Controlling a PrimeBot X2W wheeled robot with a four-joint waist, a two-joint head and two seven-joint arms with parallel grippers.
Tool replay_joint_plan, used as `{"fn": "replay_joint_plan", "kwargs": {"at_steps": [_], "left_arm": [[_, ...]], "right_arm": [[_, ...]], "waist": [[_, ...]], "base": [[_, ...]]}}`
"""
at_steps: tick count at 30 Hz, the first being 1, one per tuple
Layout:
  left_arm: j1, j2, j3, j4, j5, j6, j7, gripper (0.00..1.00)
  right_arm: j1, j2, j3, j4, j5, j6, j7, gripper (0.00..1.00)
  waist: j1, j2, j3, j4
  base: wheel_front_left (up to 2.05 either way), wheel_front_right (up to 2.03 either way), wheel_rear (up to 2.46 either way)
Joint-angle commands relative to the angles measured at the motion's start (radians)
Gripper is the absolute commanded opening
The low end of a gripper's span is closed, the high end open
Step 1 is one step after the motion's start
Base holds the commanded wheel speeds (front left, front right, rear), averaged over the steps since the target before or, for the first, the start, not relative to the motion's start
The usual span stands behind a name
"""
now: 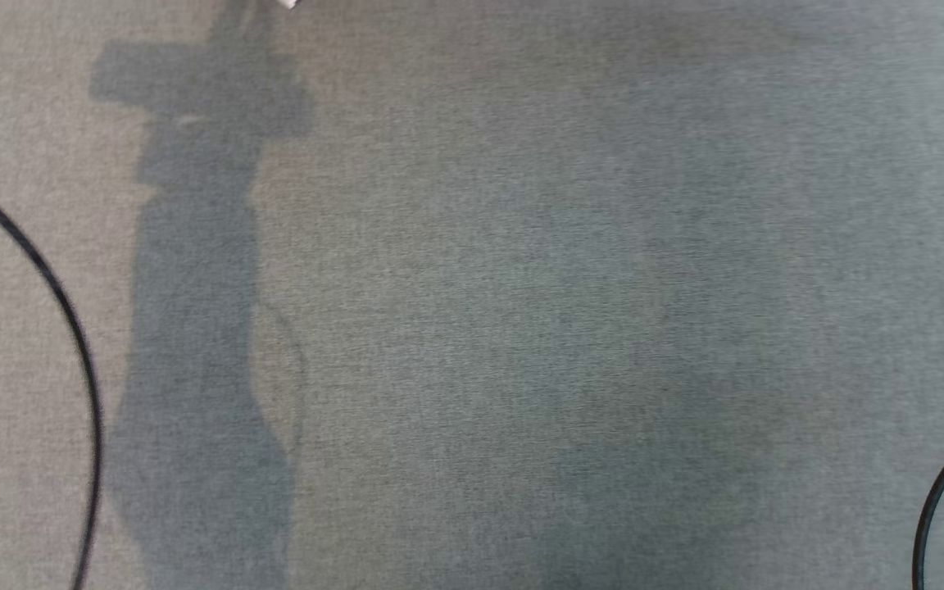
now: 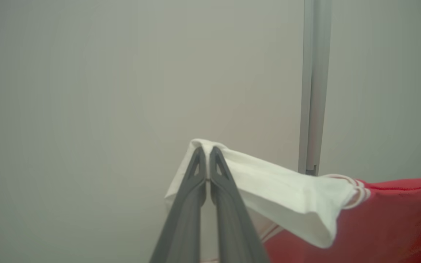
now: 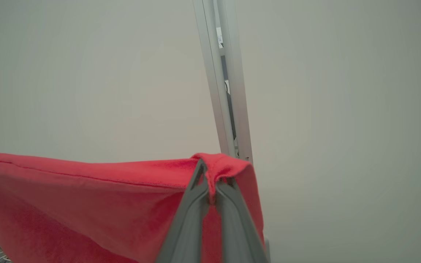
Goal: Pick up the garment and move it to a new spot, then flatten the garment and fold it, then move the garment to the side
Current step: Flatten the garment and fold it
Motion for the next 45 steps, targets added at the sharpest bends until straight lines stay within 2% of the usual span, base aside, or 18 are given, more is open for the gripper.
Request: {"fn": "replay_joint_plan", "kwargs": {"at_steps": [1,5,9,12,17,22,28,32,38,45], "left_arm": [[0.028,-0.007,0.005,0.011,-0.013,-0.003,-0.011,0.0],[0.14,-0.049,0.013,0.018,-0.053,-0.011,-0.061,0.0],[0.312,-0.074,0.009,-0.026,-0.072,-0.011,-0.11,0.0],[0.464,-0.075,0.008,-0.091,-0.082,0.006,-0.127,0.0],[0.739,-0.052,0.024,-0.262,-0.112,0.046,-0.135,0.0],[1.029,0.005,0.048,-0.507,-0.143,0.122,-0.083,0.0],[1.363,0.064,0.063,-0.856,-0.166,0.257,0.052,0.0],[1.538,0.092,0.053,-1.061,-0.167,0.348,0.148,0.0],[1.703,0.131,0.019,-1.27,-0.133,0.446,0.26,0.0],[1.819,0.211,-0.018,-1.461,-0.089,0.516,0.405,0.0]], "right_arm": [[0.015,-0.012,0.014,0.007,0.018,0.0,-0.01,0.0],[0.101,-0.045,0.095,-0.016,0.075,0.0,-0.024,0.0],[0.248,-0.089,0.151,-0.092,0.158,0.0,-0.044,0.0],[0.391,-0.116,0.18,-0.161,0.21,0.0,-0.055,0.0],[0.643,-0.144,0.169,-0.3,0.292,0.0,-0.068,0.0],[0.88,-0.19,0.12,-0.412,0.279,-0.001,-0.075,0.0],[1.098,-0.171,0.041,-0.5,0.229,-0.001,-0.054,0.0],[1.21,-0.15,-0.017,-0.563,0.164,-0.001,-0.002,0.0],[1.369,-0.088,-0.124,-0.683,0.078,0.0,0.099,0.0],[1.576,-0.002,-0.302,-0.878,-0.04,0.0,0.29,0.0]], "waist": [[0.0,0.0,0.012,0.015],[0.0,0.0,0.017,0.035],[0.0,0.0,-0.003,0.042],[0.0,0.0,-0.023,0.035],[0.0,0.0,-0.074,0.027],[0.0,0.0,-0.126,0.022],[0.0,0.0,-0.195,0.024],[0.0,0.0,-0.232,0.037],[0.0,0.0,-0.281,0.057],[0.0,0.0,-0.324,0.081]], "base": [[0.0,0.0,0.0],[0.0,0.0,0.0],[0.0,0.0,0.0],[0.0,0.0,0.0],[0.0,0.0,0.0],[0.0,0.0,0.0],[0.0,0.0,0.0],[0.0,0.0,0.0],[0.0,0.0,0.0],[0.0,0.0,0.0]]}}
